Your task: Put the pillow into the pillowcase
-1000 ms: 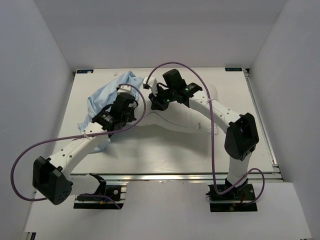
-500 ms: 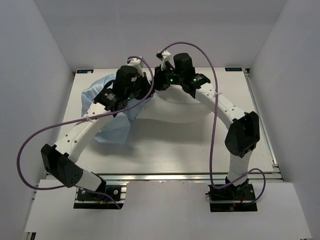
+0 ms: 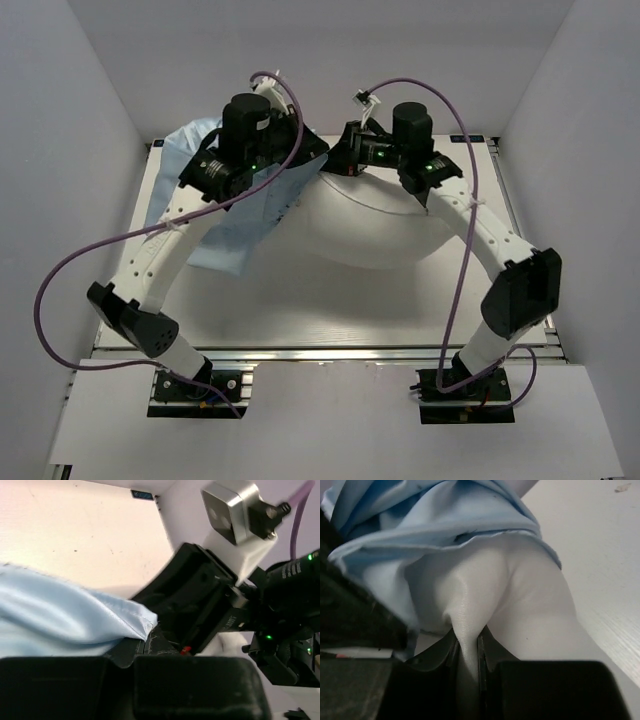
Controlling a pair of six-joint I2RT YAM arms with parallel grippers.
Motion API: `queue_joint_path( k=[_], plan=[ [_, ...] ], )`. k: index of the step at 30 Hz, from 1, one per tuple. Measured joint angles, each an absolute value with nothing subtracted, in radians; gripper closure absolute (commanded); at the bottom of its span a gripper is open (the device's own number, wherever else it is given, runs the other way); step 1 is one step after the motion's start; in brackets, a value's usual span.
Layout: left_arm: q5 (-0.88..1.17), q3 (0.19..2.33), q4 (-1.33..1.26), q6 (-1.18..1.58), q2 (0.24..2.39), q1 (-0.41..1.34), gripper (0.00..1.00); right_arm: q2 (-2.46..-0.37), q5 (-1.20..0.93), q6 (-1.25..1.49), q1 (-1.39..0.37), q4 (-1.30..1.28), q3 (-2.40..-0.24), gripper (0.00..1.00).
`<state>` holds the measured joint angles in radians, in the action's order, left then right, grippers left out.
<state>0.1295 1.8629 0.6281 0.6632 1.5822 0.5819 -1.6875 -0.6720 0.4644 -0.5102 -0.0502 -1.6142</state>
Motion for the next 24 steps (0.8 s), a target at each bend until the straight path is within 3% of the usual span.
queue_joint_path(
  k=[4,9,15,16,17,20,24],
  plan=[
    [0.103,1.752,0.576,0.802,1.451,0.585,1.0,-1.579,-0.755,0.543,-0.514,-0.025,-1.544,1.0],
    [0.033,1.417,0.446,1.05,1.204,0.583,1.0,-1.561,-0.849,0.625,-0.531,0.002,-1.42,1.0],
    [-0.013,1.383,0.438,1.167,1.362,0.558,1.0,-1.736,-0.866,0.731,-0.482,0.017,-1.305,0.97],
    [-0.012,1.383,0.424,1.177,1.41,0.558,1.0,-1.752,-0.862,0.733,-0.472,0.02,-1.305,0.95],
    [-0.012,1.383,0.412,1.185,1.451,0.558,1.0,-1.759,-0.852,0.731,-0.458,0.025,-1.306,0.78],
    [-0.001,1.385,0.378,1.195,1.543,0.551,1.0,-1.76,-0.804,0.695,-0.419,0.012,-1.341,0.52],
    [0.027,1.423,0.302,1.191,1.635,0.532,1.0,-1.773,-0.722,0.586,-0.359,-0.046,-1.439,0.38]
  ],
)
